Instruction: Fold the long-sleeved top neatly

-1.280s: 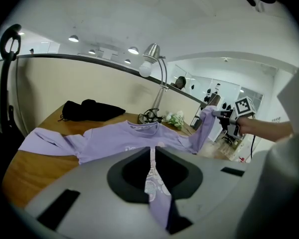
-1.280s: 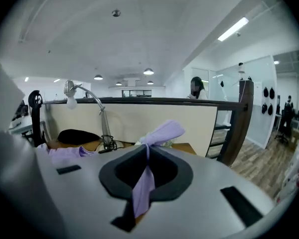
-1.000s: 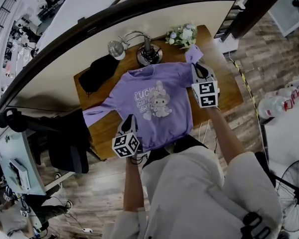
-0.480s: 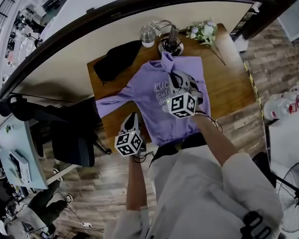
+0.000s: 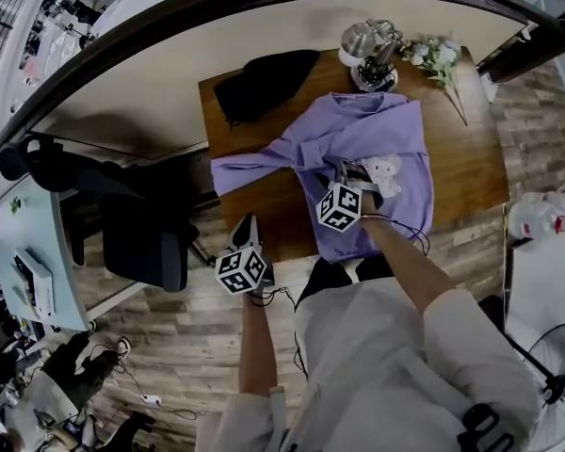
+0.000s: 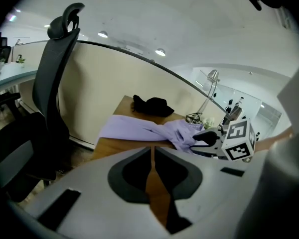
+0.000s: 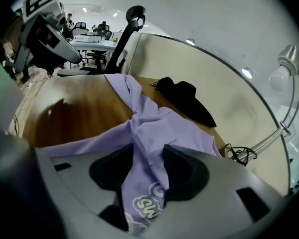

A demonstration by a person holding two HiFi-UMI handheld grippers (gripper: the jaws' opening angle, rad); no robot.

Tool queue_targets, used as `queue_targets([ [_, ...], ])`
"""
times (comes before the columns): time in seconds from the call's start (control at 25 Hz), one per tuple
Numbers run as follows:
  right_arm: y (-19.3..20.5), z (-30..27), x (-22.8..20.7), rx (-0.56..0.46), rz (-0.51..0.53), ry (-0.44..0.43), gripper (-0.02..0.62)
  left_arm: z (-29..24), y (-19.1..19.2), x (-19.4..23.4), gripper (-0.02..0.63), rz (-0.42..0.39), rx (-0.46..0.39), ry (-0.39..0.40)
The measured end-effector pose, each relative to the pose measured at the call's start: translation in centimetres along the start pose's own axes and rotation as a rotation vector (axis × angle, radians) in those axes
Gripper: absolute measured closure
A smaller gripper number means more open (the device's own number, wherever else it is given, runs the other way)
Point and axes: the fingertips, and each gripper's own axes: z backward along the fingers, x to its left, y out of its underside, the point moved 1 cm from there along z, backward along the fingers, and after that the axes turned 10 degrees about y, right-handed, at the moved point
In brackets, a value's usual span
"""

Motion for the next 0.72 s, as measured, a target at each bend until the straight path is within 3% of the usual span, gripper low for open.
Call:
queue_targets([
  [0.12,-1.6,1.1,-0.2,-0.055,-0.069,-0.06,0.36,1.1,-0.2,3.0,0.566,0.035,-0.026,-0.039],
  [0.36,-11.2,2.1,0.2,-0.235,-0.215,-0.252,0.356,2.6,-1.0,8.1,0.566,0.097,-0.08,-0.101],
  [0.56,-16.5,-0.2,2.2,-0.25,-0.285,-0.345,0.364,2.9,-1.2,14.4,0.565,0.029,-0.072,-0.148],
  [0.72,-16.9,-0.1,4.9,-0.228,-0.307,-0.425,0.368,1.4,0.4,19.6,0.563,0.041,-0.052,-0.076],
])
